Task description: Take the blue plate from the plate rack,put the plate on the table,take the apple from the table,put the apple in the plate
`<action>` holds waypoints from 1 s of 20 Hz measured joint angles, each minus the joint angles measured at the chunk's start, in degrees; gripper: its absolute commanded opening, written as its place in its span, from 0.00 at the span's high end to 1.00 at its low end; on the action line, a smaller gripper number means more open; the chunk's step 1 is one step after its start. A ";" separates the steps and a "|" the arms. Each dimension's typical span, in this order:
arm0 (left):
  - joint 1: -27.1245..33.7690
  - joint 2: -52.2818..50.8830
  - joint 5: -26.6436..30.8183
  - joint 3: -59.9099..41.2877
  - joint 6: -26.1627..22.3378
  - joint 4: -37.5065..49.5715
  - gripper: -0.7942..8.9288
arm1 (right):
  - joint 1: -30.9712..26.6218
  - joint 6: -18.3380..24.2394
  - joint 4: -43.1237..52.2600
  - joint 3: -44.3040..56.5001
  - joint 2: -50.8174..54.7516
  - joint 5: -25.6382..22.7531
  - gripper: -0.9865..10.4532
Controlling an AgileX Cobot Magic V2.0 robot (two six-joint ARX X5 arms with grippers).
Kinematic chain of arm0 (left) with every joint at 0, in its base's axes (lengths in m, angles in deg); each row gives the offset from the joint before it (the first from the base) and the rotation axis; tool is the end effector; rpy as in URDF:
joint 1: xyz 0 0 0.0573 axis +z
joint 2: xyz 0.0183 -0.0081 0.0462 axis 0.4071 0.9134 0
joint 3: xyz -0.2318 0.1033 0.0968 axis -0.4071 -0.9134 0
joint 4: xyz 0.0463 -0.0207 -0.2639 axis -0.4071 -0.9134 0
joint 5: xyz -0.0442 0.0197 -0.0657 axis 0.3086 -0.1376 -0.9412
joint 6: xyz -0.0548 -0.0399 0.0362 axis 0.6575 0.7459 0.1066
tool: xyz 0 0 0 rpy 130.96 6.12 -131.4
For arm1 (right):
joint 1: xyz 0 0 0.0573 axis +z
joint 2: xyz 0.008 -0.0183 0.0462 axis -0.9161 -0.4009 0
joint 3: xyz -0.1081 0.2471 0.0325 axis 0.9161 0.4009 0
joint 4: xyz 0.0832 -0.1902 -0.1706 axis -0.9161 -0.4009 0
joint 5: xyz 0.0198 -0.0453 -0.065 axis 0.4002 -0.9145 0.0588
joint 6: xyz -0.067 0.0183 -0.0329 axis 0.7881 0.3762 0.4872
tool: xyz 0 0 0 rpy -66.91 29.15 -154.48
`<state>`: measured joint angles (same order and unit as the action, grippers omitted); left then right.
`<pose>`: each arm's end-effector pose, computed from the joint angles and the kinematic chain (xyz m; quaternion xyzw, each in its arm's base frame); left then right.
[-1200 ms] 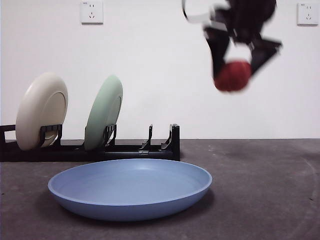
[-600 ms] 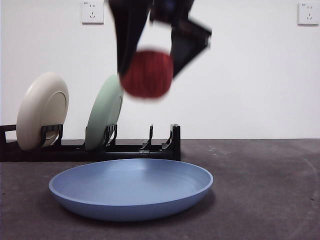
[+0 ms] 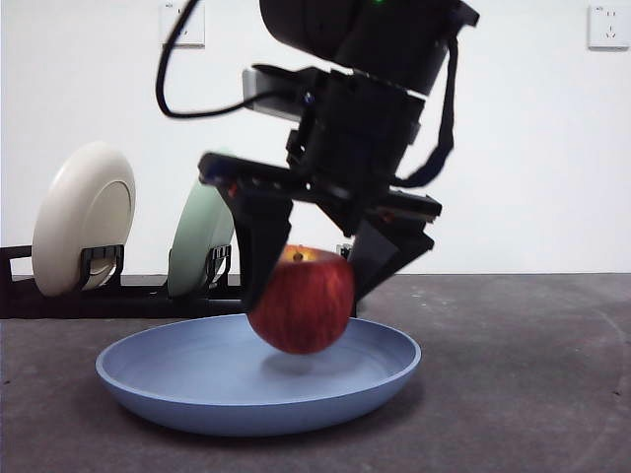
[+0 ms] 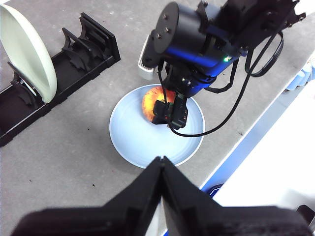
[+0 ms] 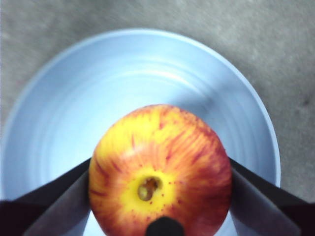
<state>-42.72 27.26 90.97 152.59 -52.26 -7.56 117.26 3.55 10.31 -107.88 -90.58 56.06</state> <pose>0.0654 -0.1001 0.4146 0.1292 0.3130 -0.3352 0.8792 0.2379 0.2846 0.1607 -0.1185 0.4781 0.2786 0.8245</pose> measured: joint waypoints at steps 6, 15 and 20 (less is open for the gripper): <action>0.00 0.07 0.00 0.00 -0.02 0.00 0.93 | 0.04 0.00 1.07 1.77 -0.81 0.22 0.91; 0.00 0.11 0.00 0.00 -0.04 0.00 0.93 | 0.04 -0.04 1.07 1.79 -0.81 2.40 0.49; 0.00 0.11 0.00 0.00 -0.04 0.00 0.93 | 0.04 -0.02 -5.20 -2.23 -0.76 2.43 0.49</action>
<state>-42.72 27.37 90.97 152.59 -52.30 -7.56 117.30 3.52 5.10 -110.11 -91.35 58.48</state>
